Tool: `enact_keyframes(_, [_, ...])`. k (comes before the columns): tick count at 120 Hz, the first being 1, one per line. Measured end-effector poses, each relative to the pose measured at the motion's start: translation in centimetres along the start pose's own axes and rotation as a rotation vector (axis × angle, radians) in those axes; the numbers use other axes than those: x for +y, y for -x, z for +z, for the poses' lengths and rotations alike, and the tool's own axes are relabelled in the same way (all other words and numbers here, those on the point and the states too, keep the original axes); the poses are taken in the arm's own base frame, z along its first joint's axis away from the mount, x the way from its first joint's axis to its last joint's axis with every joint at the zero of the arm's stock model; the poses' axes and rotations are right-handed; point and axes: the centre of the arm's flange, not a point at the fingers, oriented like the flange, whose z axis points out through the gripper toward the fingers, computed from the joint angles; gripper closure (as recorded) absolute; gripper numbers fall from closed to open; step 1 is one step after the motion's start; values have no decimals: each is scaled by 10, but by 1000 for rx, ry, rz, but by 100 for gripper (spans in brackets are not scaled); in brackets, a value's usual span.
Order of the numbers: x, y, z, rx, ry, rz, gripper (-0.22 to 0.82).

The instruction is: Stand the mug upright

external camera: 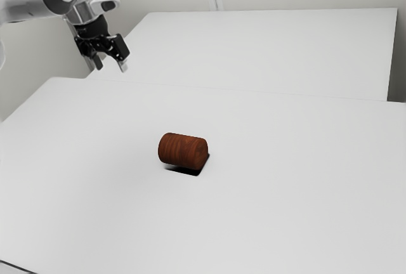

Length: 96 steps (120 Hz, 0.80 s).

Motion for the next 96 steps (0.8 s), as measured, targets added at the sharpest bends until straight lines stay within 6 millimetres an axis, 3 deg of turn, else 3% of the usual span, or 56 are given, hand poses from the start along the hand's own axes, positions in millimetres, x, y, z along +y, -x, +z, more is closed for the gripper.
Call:
enact_keyframes(17, [3,-2,11,-22,-12,15,2])
enact_keyframes(36, [7,-1,40,-42,35,17,2])
enact_keyframes(49, [16,8,60,-53,146,2,2])
enact_keyframes(64, [11,13,74,-64,315,-56,2])
enact_keyframes(96, [2,3,131,-147,579,-101,2])
